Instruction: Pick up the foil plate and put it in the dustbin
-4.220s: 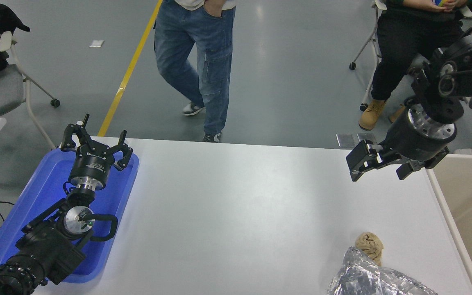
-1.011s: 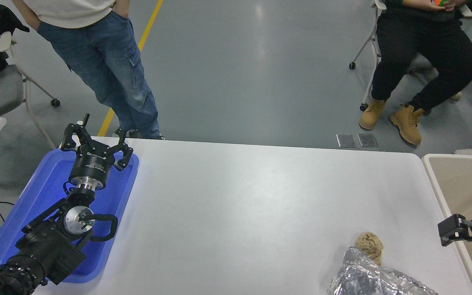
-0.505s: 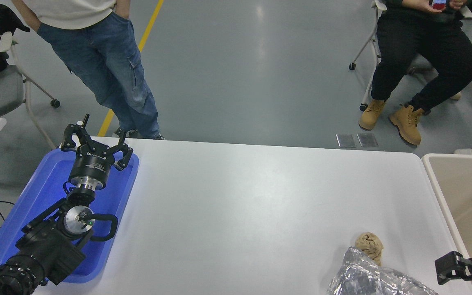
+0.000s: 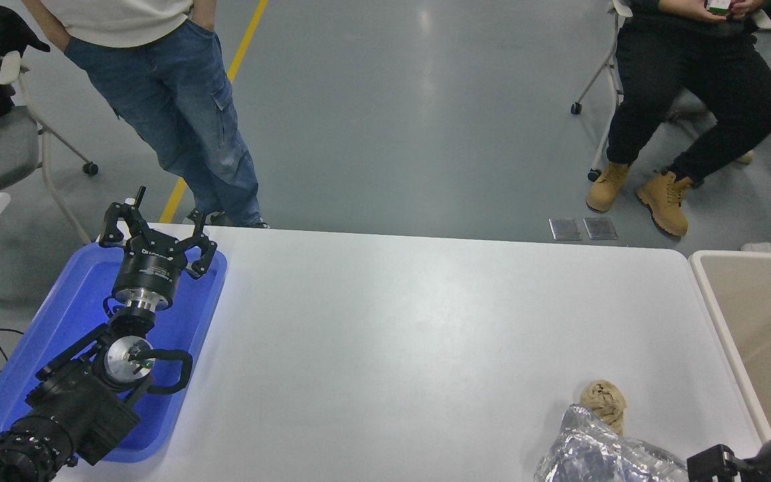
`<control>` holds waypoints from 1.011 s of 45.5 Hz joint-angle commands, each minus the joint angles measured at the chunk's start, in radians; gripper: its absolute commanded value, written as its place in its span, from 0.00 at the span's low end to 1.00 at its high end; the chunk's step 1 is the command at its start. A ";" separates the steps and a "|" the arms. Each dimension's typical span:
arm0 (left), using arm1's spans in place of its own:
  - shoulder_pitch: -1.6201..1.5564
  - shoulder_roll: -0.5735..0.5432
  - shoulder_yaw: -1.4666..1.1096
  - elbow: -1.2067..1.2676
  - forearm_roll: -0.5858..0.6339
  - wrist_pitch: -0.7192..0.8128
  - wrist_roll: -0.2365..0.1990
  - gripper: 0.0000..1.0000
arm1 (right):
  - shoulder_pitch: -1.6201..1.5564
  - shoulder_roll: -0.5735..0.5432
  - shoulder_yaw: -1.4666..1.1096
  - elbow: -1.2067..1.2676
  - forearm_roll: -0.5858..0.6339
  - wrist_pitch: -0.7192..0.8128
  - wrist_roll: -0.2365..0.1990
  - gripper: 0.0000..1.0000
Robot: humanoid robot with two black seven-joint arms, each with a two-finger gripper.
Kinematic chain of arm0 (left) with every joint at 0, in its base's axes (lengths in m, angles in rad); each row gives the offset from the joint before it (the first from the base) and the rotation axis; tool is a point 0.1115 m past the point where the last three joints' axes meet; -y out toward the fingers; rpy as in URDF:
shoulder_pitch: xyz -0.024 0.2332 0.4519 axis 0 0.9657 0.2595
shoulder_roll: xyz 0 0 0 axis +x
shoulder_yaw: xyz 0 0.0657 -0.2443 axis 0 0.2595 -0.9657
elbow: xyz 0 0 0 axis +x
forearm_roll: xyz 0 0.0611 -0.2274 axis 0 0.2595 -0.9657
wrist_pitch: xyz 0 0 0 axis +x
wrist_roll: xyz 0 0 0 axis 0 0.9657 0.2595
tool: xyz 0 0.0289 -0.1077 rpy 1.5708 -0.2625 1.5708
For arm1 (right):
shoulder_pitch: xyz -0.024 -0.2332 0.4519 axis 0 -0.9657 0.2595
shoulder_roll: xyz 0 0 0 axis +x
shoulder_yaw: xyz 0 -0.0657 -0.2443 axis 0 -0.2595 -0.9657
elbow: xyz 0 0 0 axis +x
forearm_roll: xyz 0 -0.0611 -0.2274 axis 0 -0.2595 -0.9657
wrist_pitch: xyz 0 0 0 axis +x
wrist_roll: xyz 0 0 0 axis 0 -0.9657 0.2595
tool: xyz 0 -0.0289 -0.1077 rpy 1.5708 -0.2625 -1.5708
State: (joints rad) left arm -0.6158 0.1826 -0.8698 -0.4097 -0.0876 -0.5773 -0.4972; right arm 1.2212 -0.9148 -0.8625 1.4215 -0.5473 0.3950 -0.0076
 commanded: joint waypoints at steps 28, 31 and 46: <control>0.001 0.000 0.000 0.000 0.000 0.001 0.000 1.00 | -0.204 0.027 0.103 -0.101 -0.011 -0.139 0.003 1.00; 0.001 0.000 0.000 0.000 0.000 0.001 0.000 1.00 | -0.224 0.036 0.105 -0.111 -0.011 -0.160 0.005 1.00; 0.001 0.000 0.000 0.000 0.000 0.001 0.000 1.00 | -0.272 0.063 0.114 -0.136 -0.042 -0.237 0.018 0.72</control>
State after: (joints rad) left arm -0.6152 0.1825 -0.8698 -0.4095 -0.0876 -0.5770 -0.4969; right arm 0.9833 -0.8736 -0.7516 1.3053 -0.5584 0.2062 0.0038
